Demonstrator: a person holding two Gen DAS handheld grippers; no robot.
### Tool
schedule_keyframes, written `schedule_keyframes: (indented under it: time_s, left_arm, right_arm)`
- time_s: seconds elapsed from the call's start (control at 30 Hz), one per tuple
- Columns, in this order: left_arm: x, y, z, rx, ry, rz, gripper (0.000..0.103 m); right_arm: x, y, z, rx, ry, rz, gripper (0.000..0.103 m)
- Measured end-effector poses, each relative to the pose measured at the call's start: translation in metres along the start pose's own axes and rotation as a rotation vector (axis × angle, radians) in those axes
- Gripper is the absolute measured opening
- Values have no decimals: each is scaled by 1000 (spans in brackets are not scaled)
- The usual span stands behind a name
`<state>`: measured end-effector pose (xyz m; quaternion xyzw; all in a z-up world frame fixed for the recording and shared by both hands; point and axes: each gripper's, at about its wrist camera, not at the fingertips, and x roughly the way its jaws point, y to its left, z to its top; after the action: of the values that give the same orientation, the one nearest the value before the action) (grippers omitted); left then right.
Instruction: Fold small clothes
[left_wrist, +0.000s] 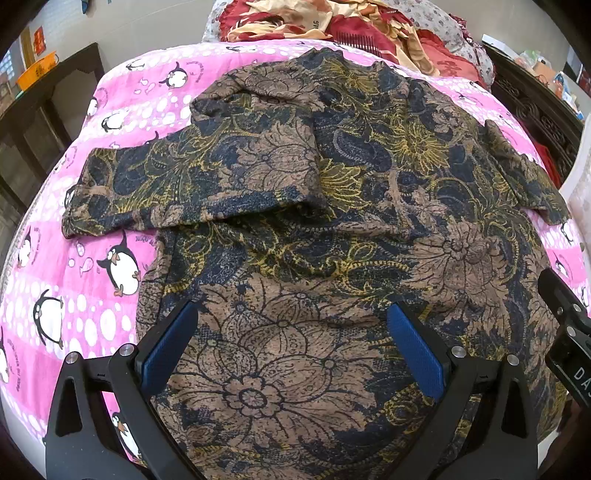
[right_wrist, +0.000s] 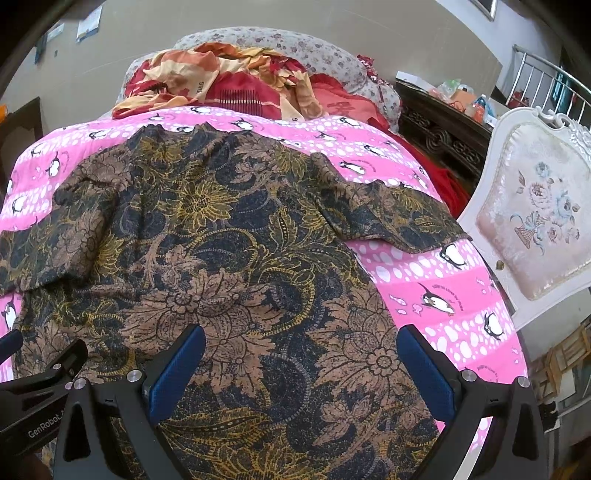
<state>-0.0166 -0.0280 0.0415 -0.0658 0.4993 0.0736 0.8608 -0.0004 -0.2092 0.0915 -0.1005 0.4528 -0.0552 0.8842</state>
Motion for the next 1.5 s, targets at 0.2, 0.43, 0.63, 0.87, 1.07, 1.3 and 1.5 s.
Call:
schedule_keyframes:
  time_s: [0.2,0.43,0.63,0.87,1.07,1.3,1.5]
  left_arm:
    - [0,0,0,0,0,0,103]
    - [1,-1,-3,2,0,-2,103]
    - [3,-3,-4,3,3,0,103]
    - [7,3,-3,-7,5,13,103]
    - [12,16,0,3,-36,60,103]
    - [39,40,-1,85,-84,74,103]
    - [42,56,-5,23,-111,-21,103]
  right_arm:
    - [-1,1,-1,-3,1,-3,103]
    - [0,3,-3,-5,6,9,103]
    - [1,5,-2,-8,10,12,103]
    - [8,8,-3,-13,23,20,103]
    - [24,5,-1,-15,16,57,103]
    - [68,-8,16,-76,-99,237,102]
    - [109,-8,4,-80,-25,312,103]
